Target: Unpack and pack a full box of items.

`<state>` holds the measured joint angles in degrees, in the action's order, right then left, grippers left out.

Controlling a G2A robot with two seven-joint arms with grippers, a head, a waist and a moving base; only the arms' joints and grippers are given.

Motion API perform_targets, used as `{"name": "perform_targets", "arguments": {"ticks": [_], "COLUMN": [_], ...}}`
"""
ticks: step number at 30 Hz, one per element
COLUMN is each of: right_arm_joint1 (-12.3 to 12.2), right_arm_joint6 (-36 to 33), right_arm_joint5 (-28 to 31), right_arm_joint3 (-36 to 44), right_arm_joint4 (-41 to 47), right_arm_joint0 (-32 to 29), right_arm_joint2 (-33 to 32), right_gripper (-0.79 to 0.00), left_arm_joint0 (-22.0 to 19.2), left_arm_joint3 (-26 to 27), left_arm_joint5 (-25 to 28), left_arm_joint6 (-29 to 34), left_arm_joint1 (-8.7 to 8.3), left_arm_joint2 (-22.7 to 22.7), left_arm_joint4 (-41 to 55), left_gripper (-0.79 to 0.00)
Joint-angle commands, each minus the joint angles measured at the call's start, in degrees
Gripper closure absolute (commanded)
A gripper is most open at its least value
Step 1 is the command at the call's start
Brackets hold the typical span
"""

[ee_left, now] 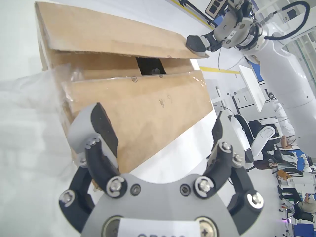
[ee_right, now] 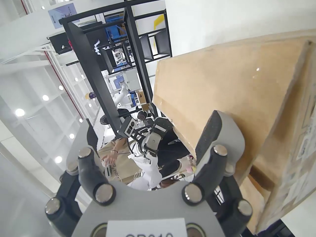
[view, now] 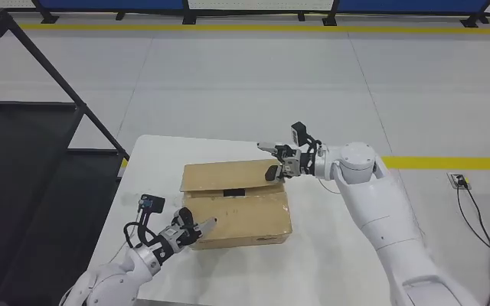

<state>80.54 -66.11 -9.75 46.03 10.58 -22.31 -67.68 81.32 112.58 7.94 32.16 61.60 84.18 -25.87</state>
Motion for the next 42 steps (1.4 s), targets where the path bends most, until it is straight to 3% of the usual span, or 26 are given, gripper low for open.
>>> {"name": "perform_targets", "arguments": {"ticks": [1,16,23,29,34,42], "right_arm_joint1": [-0.41,-1.96,-2.52,-3.23,-3.39,-3.39], "right_arm_joint6": [-0.47,0.82,0.42,-0.49,0.45,0.45], "right_arm_joint5": [0.65,-1.92,0.37,4.7,6.42,6.42], "right_arm_joint3": [0.63,8.08,9.27,9.98,10.49,10.49], "right_arm_joint4": [0.11,-0.23,-1.65,-2.66,-2.16,-2.16], "right_arm_joint0": [-1.04,-6.69,-7.43,-8.87,-9.53,-9.53], "right_arm_joint2": [-0.62,-0.88,-0.29,-0.48,-0.7,-0.7], "right_gripper": [-0.785,-0.785,-0.785,-0.785,-0.785,-0.785], "left_arm_joint0": [0.04,-1.24,-1.32,-0.48,2.42,2.42], "left_arm_joint3": [0.32,0.63,0.56,1.49,3.21,3.21], "left_arm_joint5": [-0.24,-2.58,-5.27,-6.02,-7.07,-7.07], "left_arm_joint6": [0.04,-0.94,-3.57,-7.24,-12.05,-12.05], "left_arm_joint1": [0.01,0.28,0.62,0.76,0.74,0.74], "left_arm_joint2": [-0.2,-2.68,-2.9,-1.24,3.42,3.42], "left_arm_joint4": [-0.14,-2.59,-1.21,-0.42,1.02,1.02], "left_gripper": [-0.785,-0.785,-0.785,-0.785,-0.785,-0.785]}}
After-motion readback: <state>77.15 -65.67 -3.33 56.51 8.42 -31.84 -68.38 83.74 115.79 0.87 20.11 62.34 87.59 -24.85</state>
